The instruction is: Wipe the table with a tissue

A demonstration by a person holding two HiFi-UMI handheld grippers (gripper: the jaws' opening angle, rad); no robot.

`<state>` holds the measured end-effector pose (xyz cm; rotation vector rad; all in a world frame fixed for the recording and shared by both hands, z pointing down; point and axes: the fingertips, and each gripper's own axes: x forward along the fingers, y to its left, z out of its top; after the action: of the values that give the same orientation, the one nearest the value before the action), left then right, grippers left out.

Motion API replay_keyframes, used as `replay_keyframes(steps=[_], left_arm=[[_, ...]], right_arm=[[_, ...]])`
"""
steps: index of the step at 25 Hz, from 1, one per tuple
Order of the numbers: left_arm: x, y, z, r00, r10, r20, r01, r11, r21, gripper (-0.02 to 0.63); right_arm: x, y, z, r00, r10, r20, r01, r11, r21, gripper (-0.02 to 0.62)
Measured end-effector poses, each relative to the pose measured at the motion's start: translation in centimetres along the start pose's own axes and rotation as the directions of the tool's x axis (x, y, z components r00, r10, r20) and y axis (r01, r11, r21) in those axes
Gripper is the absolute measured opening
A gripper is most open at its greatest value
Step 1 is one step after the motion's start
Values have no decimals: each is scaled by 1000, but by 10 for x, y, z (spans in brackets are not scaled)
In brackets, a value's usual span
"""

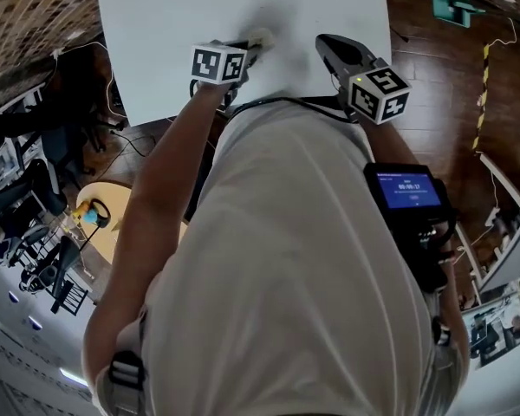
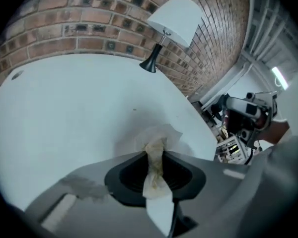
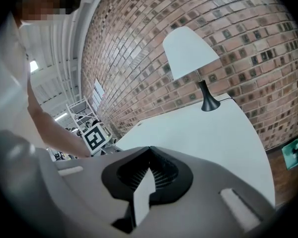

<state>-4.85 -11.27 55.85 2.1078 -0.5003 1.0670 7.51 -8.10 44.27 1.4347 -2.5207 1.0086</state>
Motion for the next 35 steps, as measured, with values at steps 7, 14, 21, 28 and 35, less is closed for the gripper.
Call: replay_keyframes(steps=[7,14,21,28,35], left_arm=[[-7,-17,9,962,72,263,0,965,-264,83],[-11,19,13,947,137,290,-68,970,-235,83],[16,-6,37,946,149,288,-116,985,-129,83],[20,1,65,944,183,275,-157,981,-111,84],[32,28,87,944,235,233,-235,972,-31,84]], right_arm=[[-29,-40,2,999,36,-5,-36,999,-1,8],[-9,-47,-1,999,23,-31,-23,1000,2,8],[-37,-66,-6,1000,11,-11,-12,1000,-27,8],[-43,-72,-2,1000,2,15,-2,1000,-4,8],[-51,-80,-8,999,-32,18,32,999,19,8]])
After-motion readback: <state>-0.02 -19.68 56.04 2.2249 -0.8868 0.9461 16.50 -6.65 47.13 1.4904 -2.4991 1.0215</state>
